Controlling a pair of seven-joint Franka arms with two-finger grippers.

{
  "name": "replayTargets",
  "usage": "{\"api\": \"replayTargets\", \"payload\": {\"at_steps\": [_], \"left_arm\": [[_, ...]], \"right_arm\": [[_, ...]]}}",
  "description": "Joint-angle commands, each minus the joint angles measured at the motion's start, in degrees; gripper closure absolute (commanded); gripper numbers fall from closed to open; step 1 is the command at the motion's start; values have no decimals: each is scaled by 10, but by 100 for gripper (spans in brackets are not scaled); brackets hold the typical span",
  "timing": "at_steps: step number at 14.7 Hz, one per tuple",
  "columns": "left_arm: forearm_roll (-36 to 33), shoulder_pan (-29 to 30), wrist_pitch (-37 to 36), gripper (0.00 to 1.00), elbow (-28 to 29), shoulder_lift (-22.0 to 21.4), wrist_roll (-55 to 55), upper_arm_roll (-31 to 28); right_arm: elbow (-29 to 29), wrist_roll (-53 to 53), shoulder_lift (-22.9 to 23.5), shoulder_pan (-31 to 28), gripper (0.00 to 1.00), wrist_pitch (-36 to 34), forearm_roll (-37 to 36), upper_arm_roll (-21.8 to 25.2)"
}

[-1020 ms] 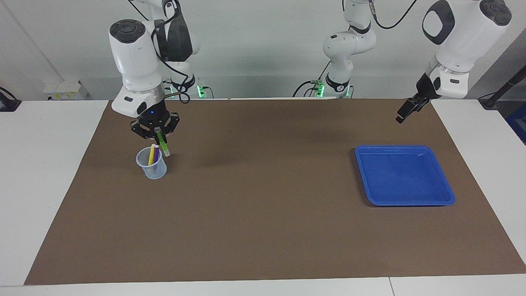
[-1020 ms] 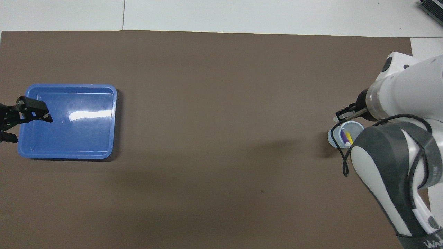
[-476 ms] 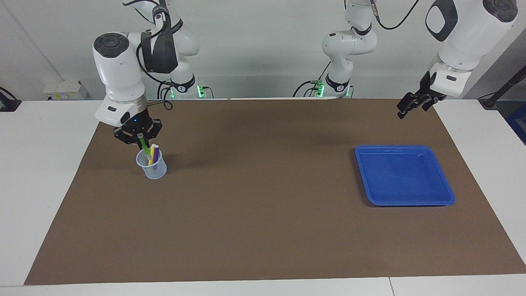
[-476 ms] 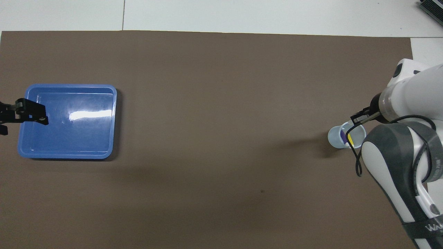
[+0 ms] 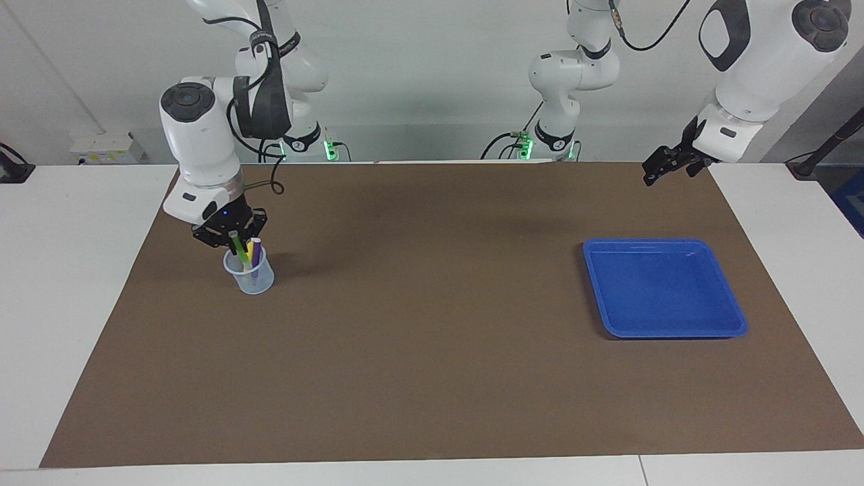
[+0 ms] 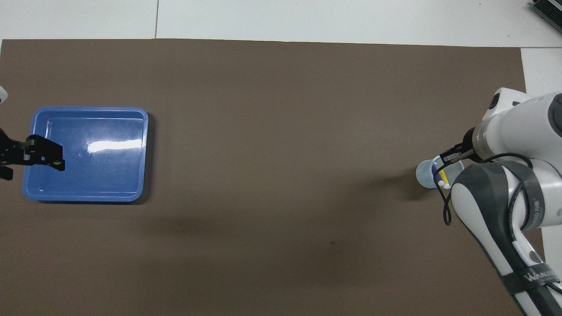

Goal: Transfer and insert pens with both arms
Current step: 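Insert the green pen into the clear cup with the right gripper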

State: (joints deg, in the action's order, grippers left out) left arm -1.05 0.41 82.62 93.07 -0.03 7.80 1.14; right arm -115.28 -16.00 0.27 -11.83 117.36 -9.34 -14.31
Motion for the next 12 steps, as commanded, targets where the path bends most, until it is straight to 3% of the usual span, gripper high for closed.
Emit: {"api": "replayTargets", "payload": {"at_steps": [1,12], "left_arm": [[-11,10,17,0,-16,5,-12,7],[-11,5,51,0,-8,0,-21,4]], "right_arm": [[-12,-10,-1,-9,100,12,-12,-5],[-53,-3,12,-19,100,64,-12,-5]]}}
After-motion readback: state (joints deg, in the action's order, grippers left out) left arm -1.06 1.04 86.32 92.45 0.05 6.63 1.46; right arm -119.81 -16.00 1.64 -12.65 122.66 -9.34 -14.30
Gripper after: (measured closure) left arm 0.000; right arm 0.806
